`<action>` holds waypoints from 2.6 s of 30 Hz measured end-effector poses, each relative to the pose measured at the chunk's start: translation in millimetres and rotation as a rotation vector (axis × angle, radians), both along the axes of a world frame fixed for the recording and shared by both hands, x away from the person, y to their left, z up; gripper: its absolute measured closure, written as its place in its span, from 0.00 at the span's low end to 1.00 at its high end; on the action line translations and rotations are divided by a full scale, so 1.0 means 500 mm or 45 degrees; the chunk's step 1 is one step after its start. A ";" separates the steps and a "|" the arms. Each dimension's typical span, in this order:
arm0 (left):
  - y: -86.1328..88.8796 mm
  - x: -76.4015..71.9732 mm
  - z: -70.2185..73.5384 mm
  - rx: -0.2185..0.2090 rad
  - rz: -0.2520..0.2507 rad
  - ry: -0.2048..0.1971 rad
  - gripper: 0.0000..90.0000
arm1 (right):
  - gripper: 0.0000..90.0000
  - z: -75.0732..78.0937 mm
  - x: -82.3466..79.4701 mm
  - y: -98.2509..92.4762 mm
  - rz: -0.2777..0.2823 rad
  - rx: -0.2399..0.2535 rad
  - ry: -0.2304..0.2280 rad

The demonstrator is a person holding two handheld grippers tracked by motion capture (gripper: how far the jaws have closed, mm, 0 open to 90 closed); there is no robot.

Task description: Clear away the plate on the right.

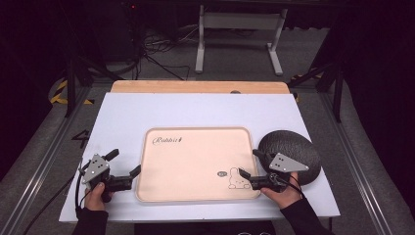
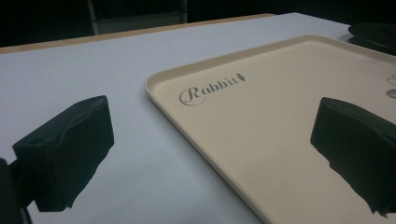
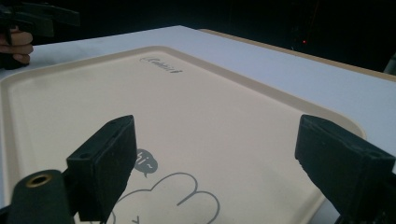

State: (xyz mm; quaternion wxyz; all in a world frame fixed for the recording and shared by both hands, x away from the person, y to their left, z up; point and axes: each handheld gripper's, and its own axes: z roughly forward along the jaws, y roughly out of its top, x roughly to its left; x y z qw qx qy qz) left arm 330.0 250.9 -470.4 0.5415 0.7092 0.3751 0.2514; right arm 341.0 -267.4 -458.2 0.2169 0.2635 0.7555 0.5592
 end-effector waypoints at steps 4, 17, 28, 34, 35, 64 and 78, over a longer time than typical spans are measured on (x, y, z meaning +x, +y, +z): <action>-0.001 0.000 0.000 0.003 0.001 -0.006 0.00 | 0.14 0.000 0.002 -0.003 -0.014 0.015 0.016; -0.001 0.000 0.000 0.005 0.001 -0.004 0.00 | 0.10 0.000 0.002 -0.003 -0.029 0.022 0.013; -0.003 0.001 0.000 0.012 0.002 0.003 0.00 | 0.24 0.000 0.000 0.001 -0.064 0.005 0.001; -0.003 0.001 0.000 0.012 0.002 0.005 0.00 | 0.26 0.004 -0.002 -0.004 -0.078 0.026 -0.008; -0.003 0.002 0.000 0.014 0.003 0.007 0.00 | 0.26 0.012 -0.004 -0.006 -0.081 0.031 -0.032; -0.004 0.004 0.001 0.022 0.002 0.022 0.00 | 0.34 0.107 -0.038 -0.039 -0.168 -0.163 -0.316; -0.005 0.004 0.001 0.025 0.033 0.026 0.00 | 0.41 0.132 -0.036 -0.133 -0.200 -0.486 -0.576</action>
